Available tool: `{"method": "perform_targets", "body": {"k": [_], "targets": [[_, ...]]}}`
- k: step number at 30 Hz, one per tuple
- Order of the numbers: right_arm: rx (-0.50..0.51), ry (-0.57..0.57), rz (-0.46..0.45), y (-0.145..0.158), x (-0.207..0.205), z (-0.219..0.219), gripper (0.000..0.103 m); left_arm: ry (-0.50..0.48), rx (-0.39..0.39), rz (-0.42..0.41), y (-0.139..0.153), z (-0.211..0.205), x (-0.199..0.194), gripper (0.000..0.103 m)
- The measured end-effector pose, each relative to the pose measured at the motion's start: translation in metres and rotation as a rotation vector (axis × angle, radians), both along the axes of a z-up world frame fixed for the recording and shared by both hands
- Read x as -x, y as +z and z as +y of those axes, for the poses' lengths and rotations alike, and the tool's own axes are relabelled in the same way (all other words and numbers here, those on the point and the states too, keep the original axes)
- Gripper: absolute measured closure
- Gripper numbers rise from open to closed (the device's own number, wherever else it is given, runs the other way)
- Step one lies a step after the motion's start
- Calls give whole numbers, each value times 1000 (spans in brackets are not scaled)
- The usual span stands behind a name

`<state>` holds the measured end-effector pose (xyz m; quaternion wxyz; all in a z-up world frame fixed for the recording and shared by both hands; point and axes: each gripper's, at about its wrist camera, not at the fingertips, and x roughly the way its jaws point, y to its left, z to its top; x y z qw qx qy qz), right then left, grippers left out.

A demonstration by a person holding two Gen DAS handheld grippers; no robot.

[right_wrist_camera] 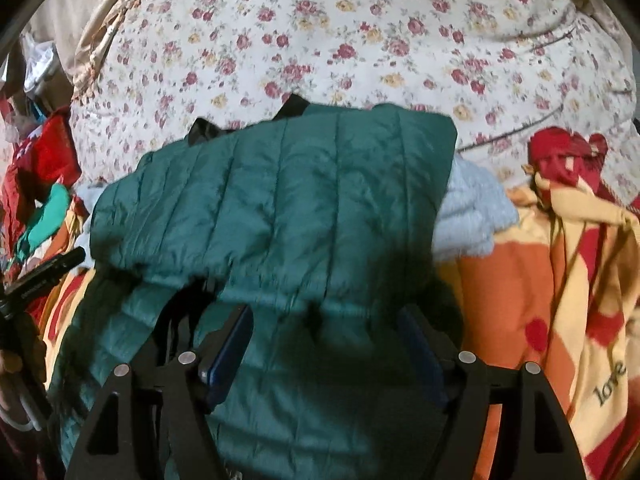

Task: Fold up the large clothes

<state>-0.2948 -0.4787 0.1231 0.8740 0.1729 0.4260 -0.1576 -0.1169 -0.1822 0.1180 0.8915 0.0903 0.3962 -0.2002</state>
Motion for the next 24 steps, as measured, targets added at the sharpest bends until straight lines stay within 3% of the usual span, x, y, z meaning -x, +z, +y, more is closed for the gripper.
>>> {"method": "perform_targets", "body": {"k": [24], "targets": [[-40,-50,17,-6,79,43,30,-14,-16,12,-3,45,79,24]]}}
